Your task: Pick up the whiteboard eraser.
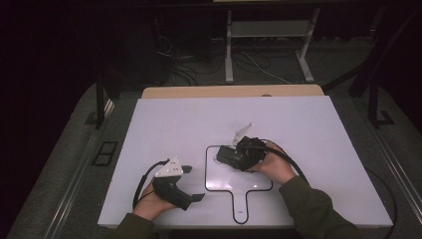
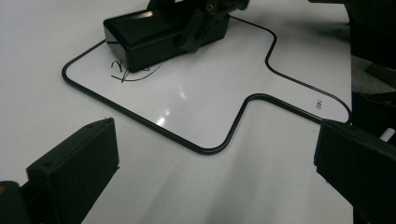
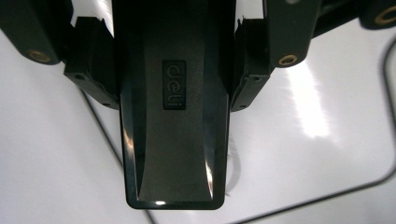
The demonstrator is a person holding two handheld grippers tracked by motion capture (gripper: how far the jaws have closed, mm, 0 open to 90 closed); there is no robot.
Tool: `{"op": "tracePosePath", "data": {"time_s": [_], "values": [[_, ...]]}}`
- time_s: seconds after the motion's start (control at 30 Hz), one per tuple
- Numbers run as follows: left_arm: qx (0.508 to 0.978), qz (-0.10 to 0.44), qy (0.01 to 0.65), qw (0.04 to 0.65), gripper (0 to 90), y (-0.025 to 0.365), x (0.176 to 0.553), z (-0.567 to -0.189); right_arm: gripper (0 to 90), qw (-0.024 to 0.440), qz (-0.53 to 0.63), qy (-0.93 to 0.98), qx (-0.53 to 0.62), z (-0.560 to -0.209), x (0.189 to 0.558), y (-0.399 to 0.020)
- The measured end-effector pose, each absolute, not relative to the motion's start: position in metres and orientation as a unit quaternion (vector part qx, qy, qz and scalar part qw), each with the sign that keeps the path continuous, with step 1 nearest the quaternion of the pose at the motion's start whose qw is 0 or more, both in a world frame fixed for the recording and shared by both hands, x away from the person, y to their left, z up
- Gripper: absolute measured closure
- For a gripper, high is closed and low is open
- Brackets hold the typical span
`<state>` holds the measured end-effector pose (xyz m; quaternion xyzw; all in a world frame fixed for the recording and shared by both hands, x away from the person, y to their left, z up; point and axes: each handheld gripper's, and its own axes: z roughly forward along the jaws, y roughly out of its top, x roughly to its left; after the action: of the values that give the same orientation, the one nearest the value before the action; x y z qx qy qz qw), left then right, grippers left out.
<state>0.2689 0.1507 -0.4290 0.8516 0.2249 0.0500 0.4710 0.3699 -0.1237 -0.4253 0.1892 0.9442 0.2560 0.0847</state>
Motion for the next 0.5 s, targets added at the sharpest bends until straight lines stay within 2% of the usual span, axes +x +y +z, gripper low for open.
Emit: {"op": "tracePosePath", "data": {"time_s": [0.17, 0.5], "values": [[0.852, 0.050, 0.224, 0.471, 0.0, 0.151, 0.269, -0.429, 38.5, 0.084, 0.254, 0.947, 0.176, -0.424, 0.366, -0.115], [0.850, 0.049, 0.227, 0.472, 0.0, 0.152, 0.269, -0.430, 38.5, 0.100, 0.246, 0.938, 0.224, -0.424, 0.397, -0.128]]}}
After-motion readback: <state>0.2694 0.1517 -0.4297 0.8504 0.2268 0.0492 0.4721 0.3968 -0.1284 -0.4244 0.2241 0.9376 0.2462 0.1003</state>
